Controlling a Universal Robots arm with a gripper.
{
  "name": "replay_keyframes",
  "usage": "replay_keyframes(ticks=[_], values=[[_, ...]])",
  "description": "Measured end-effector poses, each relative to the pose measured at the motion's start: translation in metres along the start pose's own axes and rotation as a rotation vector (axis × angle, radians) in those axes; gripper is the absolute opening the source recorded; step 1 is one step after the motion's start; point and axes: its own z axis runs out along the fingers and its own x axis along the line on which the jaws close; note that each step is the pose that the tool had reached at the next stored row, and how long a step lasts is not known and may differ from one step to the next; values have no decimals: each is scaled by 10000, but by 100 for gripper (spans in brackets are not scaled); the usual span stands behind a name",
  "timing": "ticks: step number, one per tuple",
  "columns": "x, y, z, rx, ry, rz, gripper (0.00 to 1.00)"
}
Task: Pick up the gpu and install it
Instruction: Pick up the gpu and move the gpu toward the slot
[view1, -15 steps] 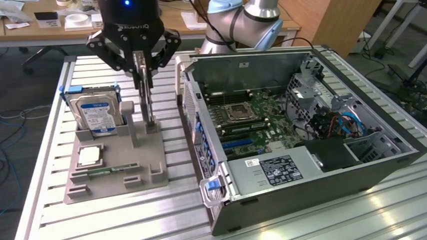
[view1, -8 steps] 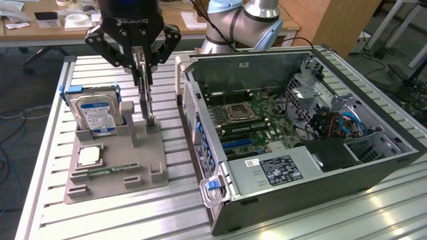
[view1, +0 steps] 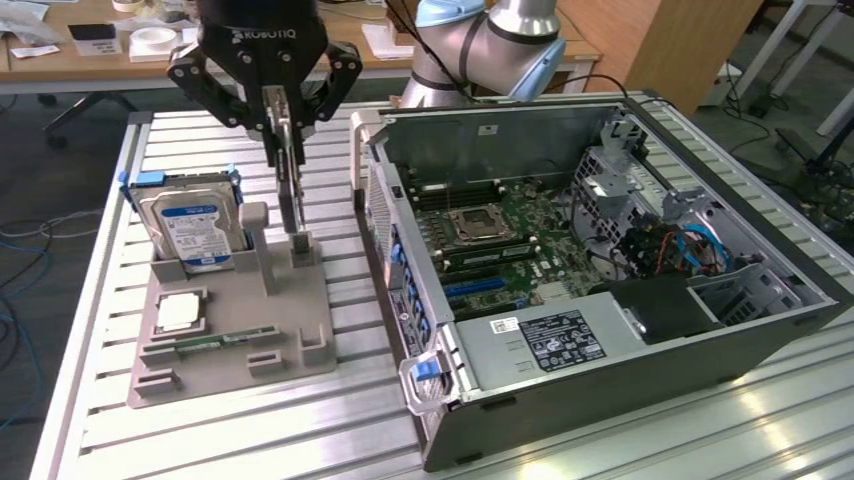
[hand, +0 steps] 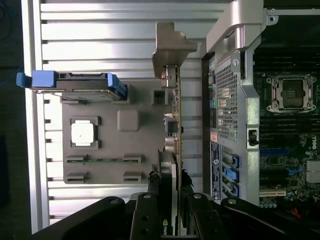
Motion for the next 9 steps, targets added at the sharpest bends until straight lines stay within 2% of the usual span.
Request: replay_keyframes(ticks=[3,9], values=[[-1,2,-56,1,0,0,27],[-2,3,-63,0,0,0,27]])
